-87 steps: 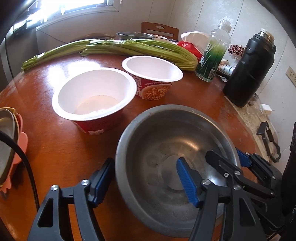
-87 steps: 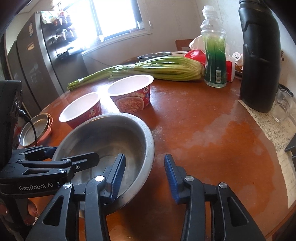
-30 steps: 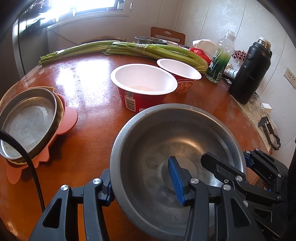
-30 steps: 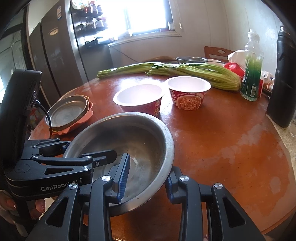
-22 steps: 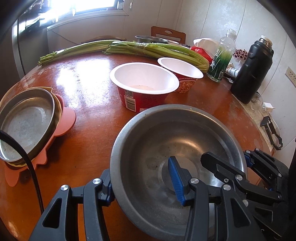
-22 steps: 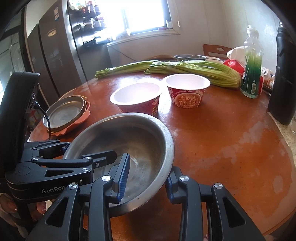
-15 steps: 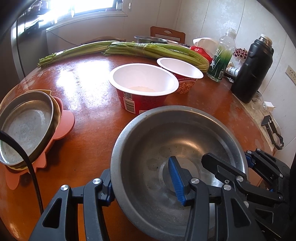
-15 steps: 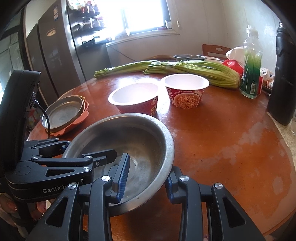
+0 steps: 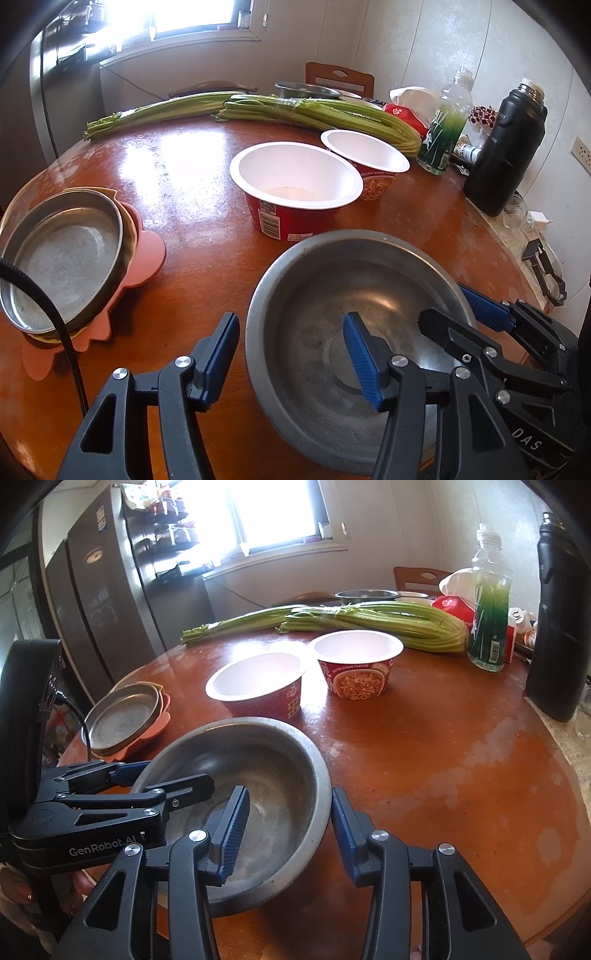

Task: Organize plates and bowls
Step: 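Lower the steel bowl onto the table and open both grippers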

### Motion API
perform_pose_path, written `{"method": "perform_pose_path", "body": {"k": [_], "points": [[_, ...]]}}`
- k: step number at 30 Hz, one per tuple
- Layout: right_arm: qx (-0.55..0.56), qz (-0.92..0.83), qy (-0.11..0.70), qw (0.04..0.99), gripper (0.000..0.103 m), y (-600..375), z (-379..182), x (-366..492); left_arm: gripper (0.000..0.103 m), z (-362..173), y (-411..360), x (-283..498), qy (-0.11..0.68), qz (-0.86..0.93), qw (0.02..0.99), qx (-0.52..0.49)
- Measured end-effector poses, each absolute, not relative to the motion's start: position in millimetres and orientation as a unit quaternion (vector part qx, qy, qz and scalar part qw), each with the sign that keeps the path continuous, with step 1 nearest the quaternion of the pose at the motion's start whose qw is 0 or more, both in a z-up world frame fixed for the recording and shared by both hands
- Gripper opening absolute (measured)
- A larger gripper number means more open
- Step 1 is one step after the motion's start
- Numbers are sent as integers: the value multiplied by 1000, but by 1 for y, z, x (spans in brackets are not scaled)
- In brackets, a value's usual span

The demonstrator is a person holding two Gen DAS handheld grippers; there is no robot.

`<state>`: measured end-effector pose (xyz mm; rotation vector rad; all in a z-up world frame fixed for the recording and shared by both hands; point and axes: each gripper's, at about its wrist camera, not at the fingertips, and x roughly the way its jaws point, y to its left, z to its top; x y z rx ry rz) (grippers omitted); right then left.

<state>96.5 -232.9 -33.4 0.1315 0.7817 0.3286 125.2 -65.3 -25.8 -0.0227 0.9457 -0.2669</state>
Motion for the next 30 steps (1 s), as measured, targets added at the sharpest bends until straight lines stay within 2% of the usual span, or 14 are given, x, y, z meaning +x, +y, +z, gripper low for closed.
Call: {"method": "perform_pose_path", "body": {"k": [3, 30], "points": [[64, 155, 374, 912, 51, -235, -30, 95, 60, -23, -63, 124, 450, -127, 884, -12], [82, 134, 324, 933, 59, -249, 28, 88, 66, 37, -45, 112, 406, -117, 906, -17]]}}
